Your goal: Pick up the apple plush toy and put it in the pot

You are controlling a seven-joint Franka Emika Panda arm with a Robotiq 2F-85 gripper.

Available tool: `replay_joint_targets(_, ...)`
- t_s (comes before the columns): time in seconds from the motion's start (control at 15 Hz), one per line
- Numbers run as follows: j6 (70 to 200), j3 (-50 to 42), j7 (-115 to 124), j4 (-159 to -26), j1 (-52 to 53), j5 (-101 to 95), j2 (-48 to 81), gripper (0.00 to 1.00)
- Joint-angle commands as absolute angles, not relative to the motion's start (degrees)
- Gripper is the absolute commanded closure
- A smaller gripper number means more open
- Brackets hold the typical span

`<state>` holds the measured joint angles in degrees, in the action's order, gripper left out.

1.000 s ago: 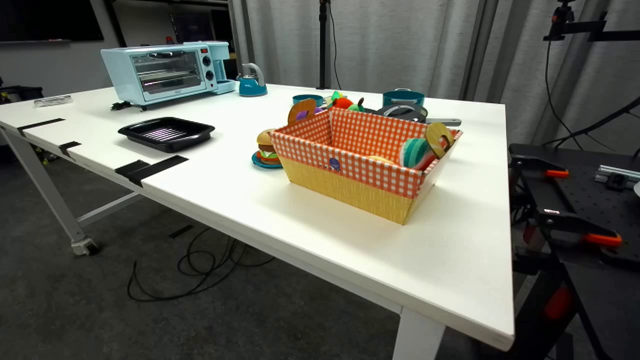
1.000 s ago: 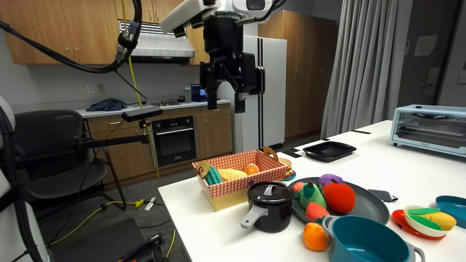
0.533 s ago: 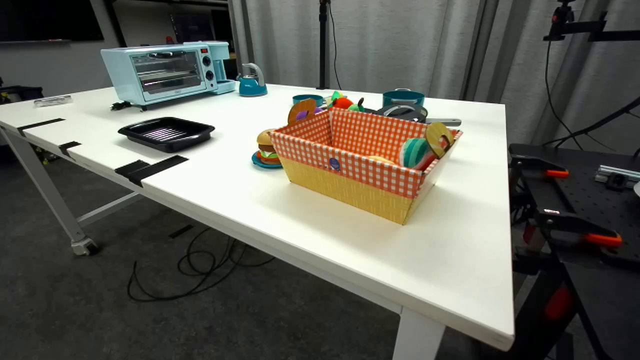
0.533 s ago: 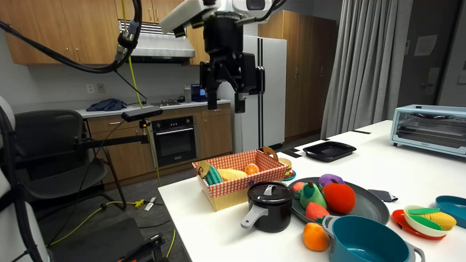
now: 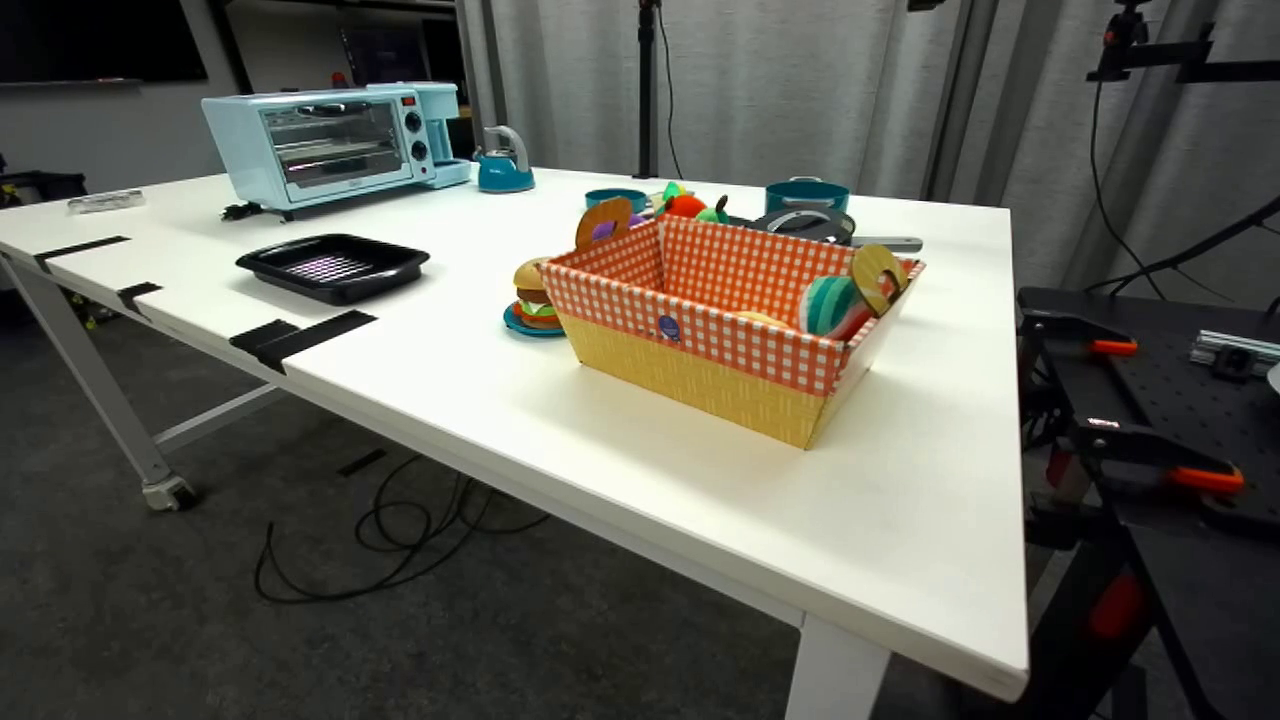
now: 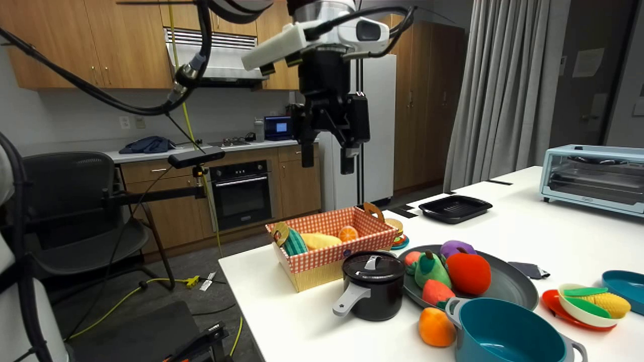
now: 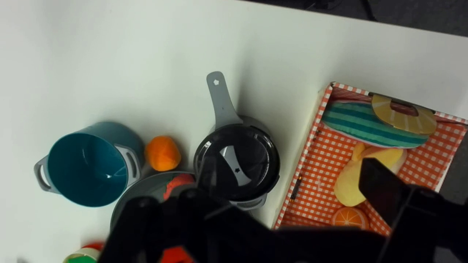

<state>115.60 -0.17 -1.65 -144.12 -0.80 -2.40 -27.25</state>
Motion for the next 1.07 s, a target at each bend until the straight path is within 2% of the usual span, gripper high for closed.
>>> replay_joint_targets(0.0, 122.5, -1.1, -3.2, -141.8, -1.8, -5.4, -20.6, 0.0)
replay_joint_targets(0.47, 134.3, -2.7, -3.7, -136.4, -3.7, -11.2, -6.4, 0.0)
replay_joint_targets(1.0, 136.3, -4.1, -5.8, -121.8, -3.9, -17.1, 9.5, 0.0)
